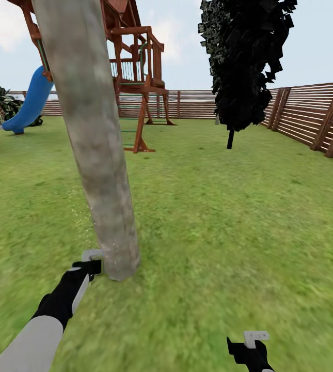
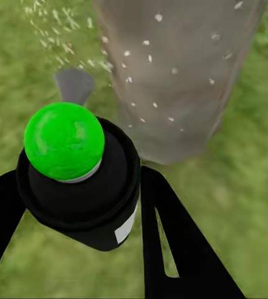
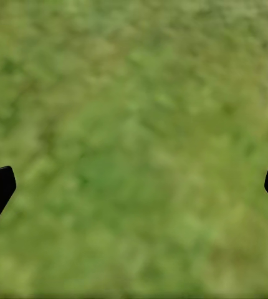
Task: In the garden, pick up the pesticide atomizer on the floor and spray pesticide onto both trees until each tree trunk is fully covered.
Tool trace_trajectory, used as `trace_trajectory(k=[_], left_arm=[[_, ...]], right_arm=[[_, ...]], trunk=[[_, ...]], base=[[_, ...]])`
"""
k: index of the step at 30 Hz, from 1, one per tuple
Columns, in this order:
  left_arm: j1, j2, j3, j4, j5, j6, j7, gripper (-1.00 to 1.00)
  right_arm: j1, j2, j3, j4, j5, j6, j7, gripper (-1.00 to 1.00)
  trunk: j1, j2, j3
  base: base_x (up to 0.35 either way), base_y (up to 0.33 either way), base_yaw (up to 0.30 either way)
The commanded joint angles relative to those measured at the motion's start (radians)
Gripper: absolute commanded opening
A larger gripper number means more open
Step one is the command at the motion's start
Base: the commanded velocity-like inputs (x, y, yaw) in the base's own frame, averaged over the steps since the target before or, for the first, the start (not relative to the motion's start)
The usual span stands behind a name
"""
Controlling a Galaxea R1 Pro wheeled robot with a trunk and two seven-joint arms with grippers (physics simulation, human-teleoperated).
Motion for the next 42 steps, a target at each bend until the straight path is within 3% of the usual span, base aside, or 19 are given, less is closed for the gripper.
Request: trace_trajectory(k=[1,3,5,8,10,13,14,15,18,20,22,23,25,28,31,33,38,40,42], left_arm=[[0.0,0.002,0.001,-0.018,0.005,0.003,-0.001,-1.0],[0.001,-0.01,-0.009,-0.063,0.004,0.009,-0.003,-1.0],[0.002,-0.052,-0.039,-0.087,0.001,0.043,-0.005,-1.0],[0.002,-0.07,-0.07,-0.153,0.004,0.086,-0.006,-1.0],[0.002,-0.057,-0.059,-0.17,0.002,0.091,-0.007,-1.0],[0.002,0.01,-0.025,-0.181,0.006,0.094,-0.009,-1.0],[0.003,0.009,-0.028,-0.191,0.005,0.094,-0.01,-1.0],[0.003,-0.003,-0.047,-0.199,0.005,0.1,-0.01,-1.0],[0.003,-0.054,-0.214,-0.225,0.01,0.17,-0.01,-1.0],[0.004,-0.049,-0.237,-0.25,0.046,0.178,-0.01,-1.0],[0.012,-0.015,-0.232,-0.255,0.082,0.179,-0.025,-1.0],[0.017,0.044,-0.226,-0.257,0.093,0.178,-0.091,-1.0],[0.019,0.09,-0.157,-0.259,0.097,0.176,-0.207,-1.0],[0.02,0.076,-0.116,-0.282,0.091,0.179,-0.246,-1.0],[0.02,0.005,-0.155,-0.305,0.087,0.191,-0.248,-1.0],[0.02,-0.008,-0.156,-0.378,0.086,0.263,-0.248,-1.0],[0.022,0.078,-0.02,-0.439,0.09,0.29,-0.258,-1.0],[0.022,0.07,-0.03,-0.453,0.089,0.309,-0.259,-1.0],[0.022,0.062,-0.11,-0.49,0.092,0.356,-0.254,-1.0]], right_arm=[[0.0,0.0,0.0,0.0,0.0,0.0,0.0,1.0],[0.0,0.0,0.0,0.0,0.0,0.0,0.0,1.0],[0.0,0.0,0.0,0.0,0.0,0.0,0.0,1.0],[0.0,0.0,0.0,0.0,0.0,0.0,0.0,1.0],[0.0,0.0,0.0,0.0,0.0,0.0,0.0,1.0],[0.0,0.0,0.0,0.0,0.0,0.0,0.0,1.0],[0.0,0.0,0.0,0.0,0.0,0.0,0.0,1.0],[0.0,0.0,0.0,0.0,0.0,0.0,0.0,1.0],[0.0,0.0,0.0,0.0,0.0,0.0,0.0,1.0],[0.0,0.0,0.0,0.0,0.0,0.0,0.0,1.0],[0.0,0.0,0.0,0.0,0.0,0.0,0.0,1.0],[0.0,0.0,0.0,0.0,0.001,0.0,0.0,1.0],[0.0,0.0,0.0,0.0,0.0,0.0,0.0,1.0],[0.0,0.0,0.0,0.0,0.0,0.0,0.0,1.0],[0.0,0.0,0.0,0.0,0.0,0.0,0.0,1.0],[0.0,0.0,0.0,0.0,0.0,0.0,0.0,1.0],[0.0,0.0,0.0,0.0,0.001,0.0,0.0,1.0],[0.0,0.0,0.0,0.0,0.001,0.0,0.0,1.0],[0.0,0.0,0.0,0.0,0.001,0.0,0.0,1.0]], trunk=[[0.0,0.0,0.0],[0.0,0.0,0.0],[0.0,0.0,0.0],[0.0,0.0,0.0],[0.0,0.0,0.0],[0.0,0.0,0.0],[0.0,0.0,0.0],[0.0,0.0,0.0],[0.0,0.0,0.0],[0.0,0.0,0.0],[0.0,0.0,0.0],[0.0,0.0,0.0],[0.0,0.0,0.0],[0.0,0.0,0.0],[0.0,0.0,0.0],[0.0,0.0,0.0],[0.0,0.0,0.0],[0.0,0.0,0.0],[0.0,0.0,0.0]], base=[[0.0,0.0,0.0],[0.0,0.0,0.0],[0.0,0.0,0.0],[0.0,0.0,0.0],[0.0,0.0,0.0],[0.0,0.0,0.0],[0.0,0.0,0.0],[0.0,0.0,0.0],[0.0,0.0,0.0],[0.0,0.0,0.0],[0.0,0.0,0.0],[0.0,0.0,0.0],[0.0,0.0,0.0],[0.0,0.0,0.0],[0.0,0.0,0.0],[0.0,0.0,0.0],[0.0,0.0,0.0],[0.0,0.0,0.0],[0.0,0.0,0.0]])
